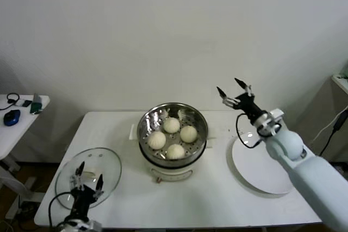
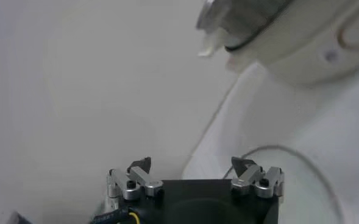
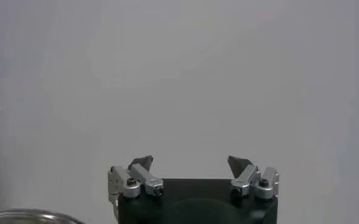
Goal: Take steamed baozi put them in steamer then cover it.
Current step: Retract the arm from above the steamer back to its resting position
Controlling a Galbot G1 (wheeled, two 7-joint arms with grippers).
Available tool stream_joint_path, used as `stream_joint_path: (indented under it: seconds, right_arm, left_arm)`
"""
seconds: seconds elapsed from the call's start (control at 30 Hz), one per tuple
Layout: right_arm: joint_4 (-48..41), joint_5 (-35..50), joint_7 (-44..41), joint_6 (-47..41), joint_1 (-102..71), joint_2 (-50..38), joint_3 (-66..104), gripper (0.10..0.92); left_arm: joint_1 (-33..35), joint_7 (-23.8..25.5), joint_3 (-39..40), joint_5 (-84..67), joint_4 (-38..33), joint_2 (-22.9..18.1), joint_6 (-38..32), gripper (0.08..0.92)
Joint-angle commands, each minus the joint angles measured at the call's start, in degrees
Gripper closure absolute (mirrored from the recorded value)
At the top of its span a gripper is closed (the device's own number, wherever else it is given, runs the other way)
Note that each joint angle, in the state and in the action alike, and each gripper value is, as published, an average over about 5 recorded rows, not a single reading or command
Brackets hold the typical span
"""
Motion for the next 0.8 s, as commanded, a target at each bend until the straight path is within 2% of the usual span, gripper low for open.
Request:
stream_joint_path:
  seconds: [0.03,0.5,0.8]
  right_arm:
    - [6.52,-5.45,-2.46,-2.16,-28.95,8.74,27.94,0.202]
    - [6.37,-7.45,-5.38,-3.29,-33.85,10.18,30.46,0.203]
    - [6.22,-8.18,-5.5,-3.21,-33.69,10.6,29.78,0.203]
  left_arm:
    - [-3.05,2.95,-1.23,33.48,4.51,0.63,1.01,0.177]
    - [-10.37,5.61,-3.66,41.3,16.7,1.24,-2.55,0.177]
    - [-13.87,3.2,-4.42,38.7,20.58,2.35,-3.17,0.177]
